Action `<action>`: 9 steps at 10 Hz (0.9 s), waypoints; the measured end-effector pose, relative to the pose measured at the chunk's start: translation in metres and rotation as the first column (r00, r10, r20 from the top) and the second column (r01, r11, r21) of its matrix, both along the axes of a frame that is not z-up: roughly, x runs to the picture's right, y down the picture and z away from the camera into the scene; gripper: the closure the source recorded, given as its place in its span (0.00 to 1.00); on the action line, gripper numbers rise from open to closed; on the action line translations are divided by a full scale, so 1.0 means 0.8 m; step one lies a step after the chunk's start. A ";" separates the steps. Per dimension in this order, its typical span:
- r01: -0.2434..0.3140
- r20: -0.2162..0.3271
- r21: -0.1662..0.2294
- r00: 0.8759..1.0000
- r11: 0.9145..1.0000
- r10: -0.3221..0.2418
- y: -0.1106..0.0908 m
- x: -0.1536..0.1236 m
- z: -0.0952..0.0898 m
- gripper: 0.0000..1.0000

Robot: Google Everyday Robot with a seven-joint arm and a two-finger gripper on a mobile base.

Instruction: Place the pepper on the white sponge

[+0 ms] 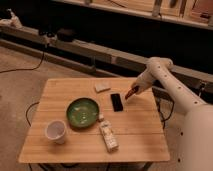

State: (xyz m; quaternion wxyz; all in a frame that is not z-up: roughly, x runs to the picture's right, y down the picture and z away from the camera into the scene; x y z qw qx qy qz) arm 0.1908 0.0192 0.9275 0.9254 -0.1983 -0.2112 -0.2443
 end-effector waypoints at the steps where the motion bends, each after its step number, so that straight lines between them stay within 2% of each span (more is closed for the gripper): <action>1: -0.001 0.026 -0.003 1.000 1.000 0.001 0.005 -0.035 0.009 1.00; 2: -0.002 0.038 0.006 0.999 1.000 0.002 0.007 -0.058 0.016 1.00; 3: -0.019 0.033 0.033 0.999 0.999 0.018 0.003 -0.077 0.029 1.00; 5: -0.074 -0.005 0.116 0.997 0.990 0.075 -0.017 -0.083 0.044 1.00; 7: -0.126 -0.024 0.193 0.991 0.973 0.133 -0.030 -0.076 0.051 1.00; 9: -0.205 0.028 0.225 0.978 0.952 0.204 -0.031 -0.083 0.047 1.00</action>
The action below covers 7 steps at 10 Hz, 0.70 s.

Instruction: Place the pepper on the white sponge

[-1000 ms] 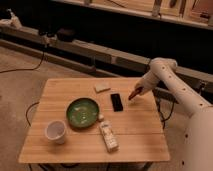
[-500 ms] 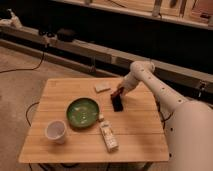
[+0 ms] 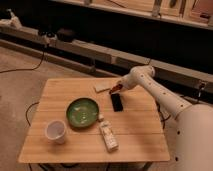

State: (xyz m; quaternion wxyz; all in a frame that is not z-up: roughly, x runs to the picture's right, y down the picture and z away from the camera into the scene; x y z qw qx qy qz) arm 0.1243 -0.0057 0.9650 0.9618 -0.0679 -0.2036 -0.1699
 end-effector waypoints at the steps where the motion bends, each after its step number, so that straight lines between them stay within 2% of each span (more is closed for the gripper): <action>1: -0.025 0.051 0.019 0.998 1.000 0.024 0.000 -0.011 -0.009 1.00; 2: -0.036 0.103 0.033 0.994 0.999 0.033 0.002 -0.021 -0.019 1.00; 4: -0.040 0.151 0.034 0.988 0.999 0.035 0.006 -0.022 -0.025 1.00; 7: -0.030 0.163 0.005 0.986 1.000 0.029 0.013 -0.010 -0.011 1.00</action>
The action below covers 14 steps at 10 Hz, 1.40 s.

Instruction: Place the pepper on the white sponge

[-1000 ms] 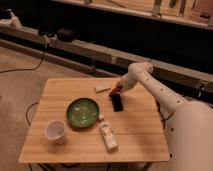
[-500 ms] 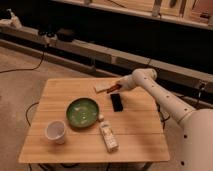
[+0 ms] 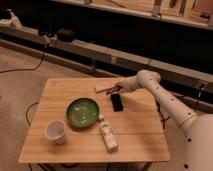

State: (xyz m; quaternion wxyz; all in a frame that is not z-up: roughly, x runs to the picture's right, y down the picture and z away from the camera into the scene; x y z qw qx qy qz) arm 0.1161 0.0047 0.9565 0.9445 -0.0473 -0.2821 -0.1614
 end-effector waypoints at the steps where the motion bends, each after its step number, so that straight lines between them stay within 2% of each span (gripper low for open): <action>1: 0.006 0.005 -0.015 1.000 1.000 -0.006 0.002 0.006 0.005 1.00; 10: 0.017 0.011 -0.023 1.000 1.000 -0.017 0.002 0.008 0.007 1.00; 14: 0.053 0.026 -0.002 0.998 0.999 -0.053 -0.024 -0.020 0.037 1.00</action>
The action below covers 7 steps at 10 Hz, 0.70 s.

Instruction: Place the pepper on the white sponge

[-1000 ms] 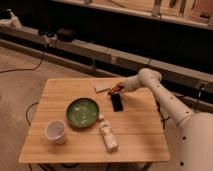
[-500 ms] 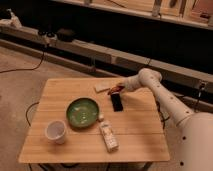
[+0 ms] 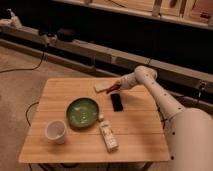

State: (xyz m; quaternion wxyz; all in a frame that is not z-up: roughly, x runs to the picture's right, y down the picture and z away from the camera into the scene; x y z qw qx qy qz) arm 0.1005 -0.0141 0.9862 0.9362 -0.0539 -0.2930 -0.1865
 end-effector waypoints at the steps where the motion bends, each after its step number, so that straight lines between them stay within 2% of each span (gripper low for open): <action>1: 0.004 0.003 0.008 1.000 1.000 -0.004 -0.008 -0.005 0.008 1.00; 3: 0.014 0.012 0.022 1.000 1.000 -0.014 -0.020 -0.019 0.017 1.00; 7: -0.010 0.041 0.043 0.999 0.999 0.008 -0.042 -0.033 0.024 1.00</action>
